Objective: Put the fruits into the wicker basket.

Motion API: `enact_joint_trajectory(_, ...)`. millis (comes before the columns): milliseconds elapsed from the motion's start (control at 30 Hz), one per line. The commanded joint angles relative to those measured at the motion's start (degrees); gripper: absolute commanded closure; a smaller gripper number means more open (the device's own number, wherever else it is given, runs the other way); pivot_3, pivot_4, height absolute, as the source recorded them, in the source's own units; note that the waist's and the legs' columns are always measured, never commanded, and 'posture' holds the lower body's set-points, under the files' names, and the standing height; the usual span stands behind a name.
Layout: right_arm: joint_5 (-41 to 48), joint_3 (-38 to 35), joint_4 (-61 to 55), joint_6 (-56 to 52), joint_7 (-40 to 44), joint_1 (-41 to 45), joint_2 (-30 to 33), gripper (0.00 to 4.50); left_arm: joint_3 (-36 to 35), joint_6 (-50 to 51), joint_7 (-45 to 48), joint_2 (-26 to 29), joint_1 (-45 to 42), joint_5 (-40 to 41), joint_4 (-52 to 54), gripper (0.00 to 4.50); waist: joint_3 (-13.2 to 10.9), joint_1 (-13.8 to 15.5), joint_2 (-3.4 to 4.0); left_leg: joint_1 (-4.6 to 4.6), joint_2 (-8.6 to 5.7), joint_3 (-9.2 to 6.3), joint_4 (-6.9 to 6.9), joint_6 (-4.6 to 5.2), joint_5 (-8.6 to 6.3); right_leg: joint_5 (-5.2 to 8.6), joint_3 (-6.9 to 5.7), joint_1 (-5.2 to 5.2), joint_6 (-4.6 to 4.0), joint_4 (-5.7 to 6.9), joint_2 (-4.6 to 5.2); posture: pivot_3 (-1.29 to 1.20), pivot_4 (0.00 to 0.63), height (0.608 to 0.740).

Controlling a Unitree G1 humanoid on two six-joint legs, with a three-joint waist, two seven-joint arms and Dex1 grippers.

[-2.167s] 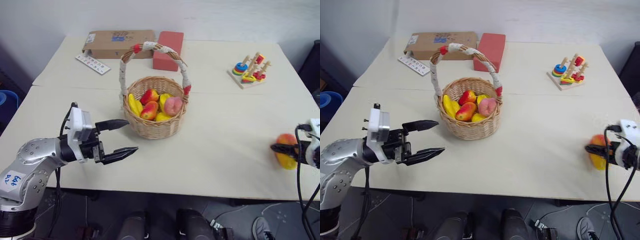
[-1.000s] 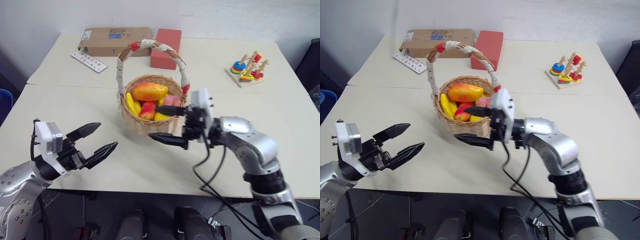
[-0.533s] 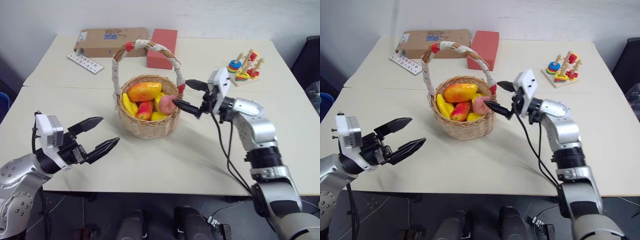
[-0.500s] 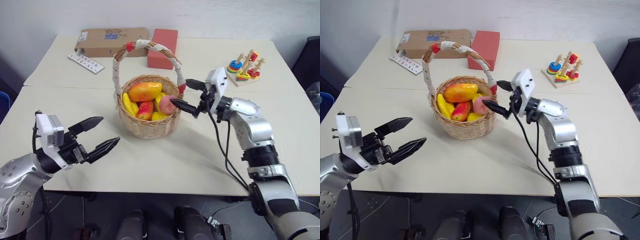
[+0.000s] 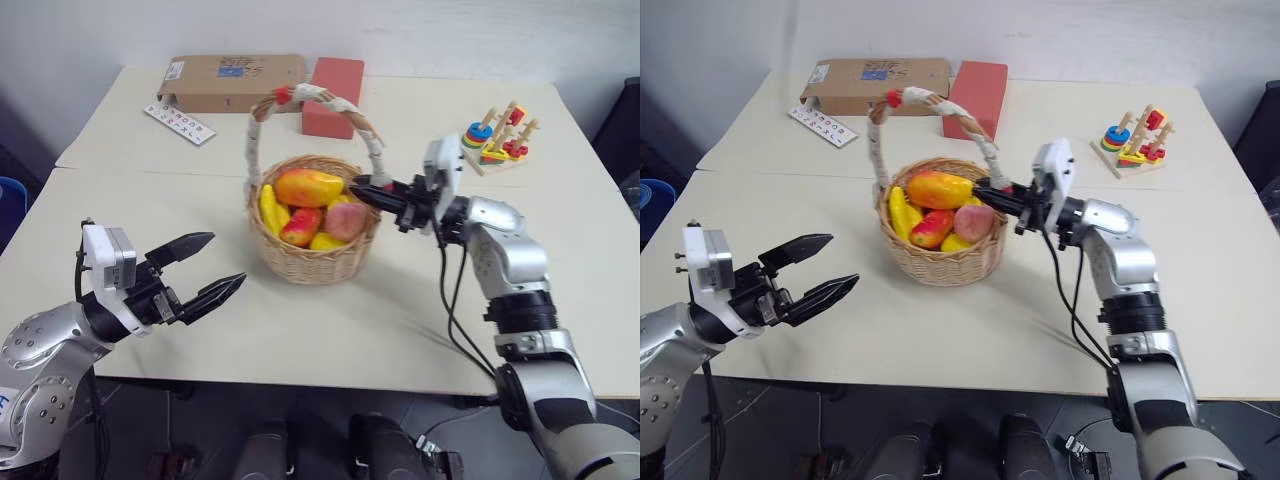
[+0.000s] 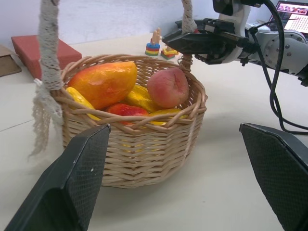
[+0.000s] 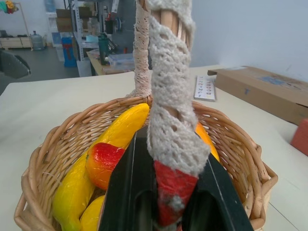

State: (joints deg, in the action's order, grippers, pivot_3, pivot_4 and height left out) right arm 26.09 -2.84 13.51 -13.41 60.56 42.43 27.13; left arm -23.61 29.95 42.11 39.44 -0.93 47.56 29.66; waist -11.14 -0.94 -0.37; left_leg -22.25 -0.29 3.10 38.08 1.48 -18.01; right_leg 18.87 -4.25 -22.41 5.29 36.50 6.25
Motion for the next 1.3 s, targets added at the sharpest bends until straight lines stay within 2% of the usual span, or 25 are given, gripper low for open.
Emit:
enact_joint_trajectory(33, 3.55, -10.59, -9.45, -3.41, -5.64, -5.12, 6.20, 4.31, 1.80, -0.89, 2.05, 0.81, -3.10, -0.57, -2.66, 0.00, 0.00, 0.47, 0.00, -0.01, -0.02, 0.00, 0.00, 0.00, 0.00, 0.00, -0.01, 0.00, 0.00, 0.00, 0.00, 0.00, 0.150, 0.740)
enact_joint_trajectory(167, 5.67, -23.89, -16.78, -7.41, -14.41, -14.72, 11.57, 4.31, 4.45, -1.13, 4.50, 0.75, -6.80, -1.55, -6.39, 0.00, -0.01, 1.43, 0.02, -0.09, -0.03, -0.06, 0.03, 0.00, 0.00, 0.00, -0.11, 0.00, 0.00, -0.05, 0.00, 0.00, 0.150, 0.740)
enact_joint_trajectory(300, 4.51, -33.28, -18.72, -6.14, -21.72, -21.99, 12.48, 4.31, 6.91, -1.82, 6.54, 0.12, -9.90, -2.77, -9.45, 0.00, -0.01, 1.53, 0.02, -0.08, -0.04, 0.01, 0.02, 0.00, 0.00, 0.00, -0.11, 0.02, 0.01, -0.06, -0.03, 0.00, 0.150, 0.740)
enact_joint_trajectory(433, 1.61, -36.15, -14.98, -1.79, -27.38, -23.44, 11.66, 4.31, 8.36, -2.44, 7.79, -0.39, -12.07, -3.74, -11.36, 0.00, -0.02, 0.46, 0.05, 0.05, 0.03, 0.31, 0.00, -0.03, 0.06, -0.01, 0.08, 0.00, 0.03, 0.01, -0.12, 0.00, 0.150, 0.740)
enact_joint_trajectory(600, 1.51, -34.92, -9.03, 0.11, -27.60, -24.57, 10.71, 4.31, 8.79, -2.76, 8.49, -0.49, -12.94, -4.30, -12.10, 0.00, -0.02, -0.14, 0.05, 0.16, 0.22, 0.48, -0.02, -0.12, 0.12, -0.01, 0.18, -0.01, 0.03, 0.04, -0.30, 0.00, 0.150, 0.740)
enact_joint_trajectory(833, 4.06, -35.37, -9.45, -1.97, -25.55, -26.98, 12.38, 2.07, 7.57, -2.43, 8.70, 0.24, -11.78, -4.60, -11.71, 0.00, -0.03, -0.05, 0.06, 0.16, 0.22, 0.46, -0.02, -0.12, 0.13, -0.02, 0.24, -0.02, 0.04, 0.05, -0.28, 0.00, 0.150, 0.740)
enact_joint_trajectory(1000, 3.69, -37.11, -15.67, -3.75, -20.45, -37.57, 17.25, 0.34, 5.52, -3.52, 7.72, 0.75, -5.91, -6.76, -9.44, 0.00, -0.03, 0.79, 0.06, 0.15, 0.22, 0.46, -0.06, -0.10, 0.11, -0.01, 0.25, -0.02, 0.04, 0.00, -0.25, 0.00, 0.150, 0.740)
enact_joint_trajectory(1167, 4.94, -40.29, -20.11, 0.79, -9.62, -51.12, 17.94, 0.34, 5.46, -9.99, 10.59, 1.72, 4.93, -13.59, -10.12, 0.00, -0.02, 0.92, 0.05, 0.17, 0.21, 0.47, -0.06, -0.01, 0.03, -0.02, 0.26, 0.05, 0.04, -0.18, -0.22, 0.00, 0.150, 0.740)
enact_joint_trajectory(1233, 3.77, -38.57, -21.24, 4.99, -1.74, -57.33, 18.46, 0.34, 5.24, -13.28, 11.52, 1.78, 8.24, -16.13, -11.30, 0.00, -0.02, 0.97, 0.06, 0.25, 0.21, 0.47, -0.07, 0.04, 0.00, -0.03, 0.29, 0.15, 0.06, -0.42, -0.21, 0.00, 0.150, 0.740)
enact_joint_trajectory(1300, 1.12, -32.41, -21.22, 16.76, 10.71, -62.20, 19.02, 0.34, 4.64, -18.68, 12.95, 1.22, 13.39, -19.43, -12.73, 0.00, -0.02, 0.89, 0.05, 0.33, 0.22, 0.46, -0.11, 0.08, -0.04, -0.04, 0.30, 0.25, 0.09, -0.53, -0.21, 0.00, 0.150, 0.740)
